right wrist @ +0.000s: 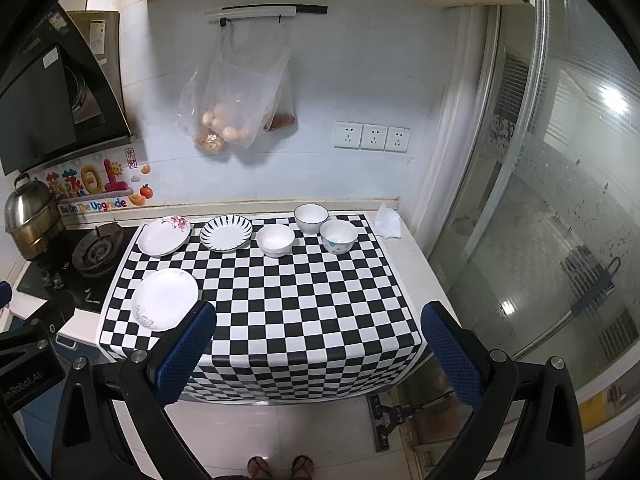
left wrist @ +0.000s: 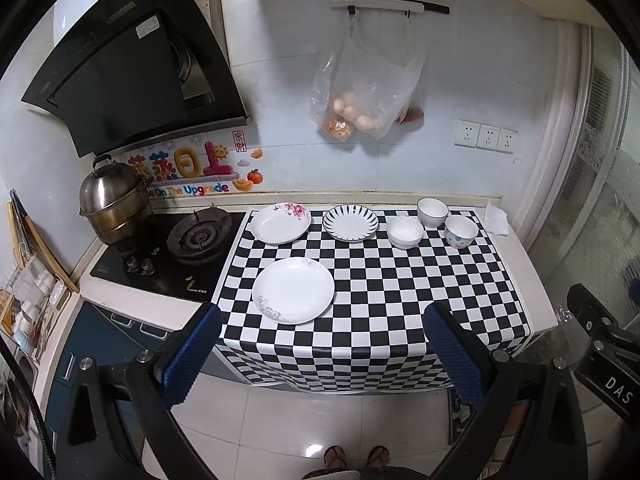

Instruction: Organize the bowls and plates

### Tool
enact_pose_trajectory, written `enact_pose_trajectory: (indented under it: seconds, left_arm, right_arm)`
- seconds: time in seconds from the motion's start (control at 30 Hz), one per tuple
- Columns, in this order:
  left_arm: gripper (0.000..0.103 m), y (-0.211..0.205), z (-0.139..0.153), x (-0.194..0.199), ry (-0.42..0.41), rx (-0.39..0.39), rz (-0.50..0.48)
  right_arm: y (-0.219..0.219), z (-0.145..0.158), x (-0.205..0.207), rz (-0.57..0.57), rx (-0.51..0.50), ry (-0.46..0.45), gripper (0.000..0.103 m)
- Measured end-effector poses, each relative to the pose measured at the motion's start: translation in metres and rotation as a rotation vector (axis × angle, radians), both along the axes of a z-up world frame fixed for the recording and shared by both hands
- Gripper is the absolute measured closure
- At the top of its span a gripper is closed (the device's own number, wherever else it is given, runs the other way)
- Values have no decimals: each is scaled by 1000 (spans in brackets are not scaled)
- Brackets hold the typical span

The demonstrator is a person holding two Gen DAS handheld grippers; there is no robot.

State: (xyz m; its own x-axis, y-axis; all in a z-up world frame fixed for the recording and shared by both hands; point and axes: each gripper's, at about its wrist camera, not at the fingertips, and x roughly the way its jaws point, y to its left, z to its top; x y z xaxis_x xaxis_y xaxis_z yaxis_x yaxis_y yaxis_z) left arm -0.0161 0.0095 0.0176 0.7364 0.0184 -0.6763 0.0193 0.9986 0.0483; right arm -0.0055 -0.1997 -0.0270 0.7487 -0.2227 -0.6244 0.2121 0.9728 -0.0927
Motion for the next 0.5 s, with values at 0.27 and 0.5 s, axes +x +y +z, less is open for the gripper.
enact_pose_trajectory:
  seconds: [0.27,0.5]
  left_arm:
    - [0,-1,1,-3,0,-2,3]
    - [0,2,2,-5,-7,-3,9]
  right_arm:
    - [3,2,-5,7,22,-7,0]
    - [5,3,-6,9,25,-10,0]
